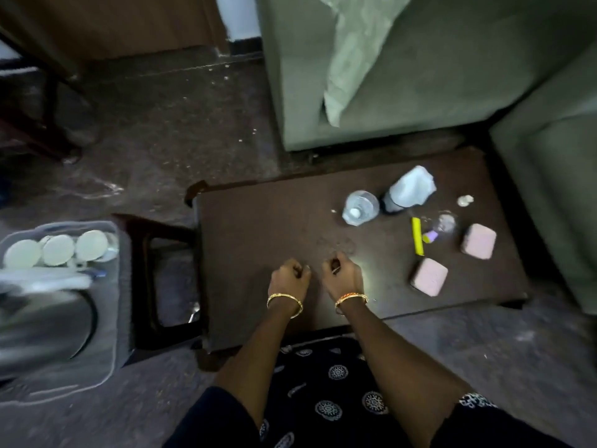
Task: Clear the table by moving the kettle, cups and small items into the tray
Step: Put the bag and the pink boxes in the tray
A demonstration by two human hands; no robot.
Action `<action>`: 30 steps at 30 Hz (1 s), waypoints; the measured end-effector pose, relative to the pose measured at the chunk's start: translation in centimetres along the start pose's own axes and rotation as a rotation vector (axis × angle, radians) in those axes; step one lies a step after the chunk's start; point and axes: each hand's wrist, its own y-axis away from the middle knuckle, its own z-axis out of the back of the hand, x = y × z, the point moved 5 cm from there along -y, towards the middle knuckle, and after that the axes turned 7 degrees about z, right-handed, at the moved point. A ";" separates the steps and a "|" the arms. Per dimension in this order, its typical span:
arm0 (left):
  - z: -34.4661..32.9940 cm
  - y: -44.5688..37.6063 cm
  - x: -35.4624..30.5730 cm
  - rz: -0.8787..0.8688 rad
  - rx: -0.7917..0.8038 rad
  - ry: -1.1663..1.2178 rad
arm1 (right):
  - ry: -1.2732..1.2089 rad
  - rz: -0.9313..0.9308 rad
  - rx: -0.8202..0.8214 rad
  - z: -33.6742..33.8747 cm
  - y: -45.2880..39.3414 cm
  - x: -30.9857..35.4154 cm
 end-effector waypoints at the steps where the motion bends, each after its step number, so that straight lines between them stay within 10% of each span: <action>1: -2.2 0.6 -1.1 -0.002 0.054 -0.024 | 0.004 -0.043 -0.044 2.1 -0.2 -2.1; 19: -28.4 0.4 -12.8 0.064 0.367 -0.336 | -0.221 -0.726 -0.377 22.0 -9.1 -27.6; 30: -33.9 -3.3 -10.9 0.045 0.464 -0.551 | -0.556 -0.884 -0.465 22.4 -14.5 -34.8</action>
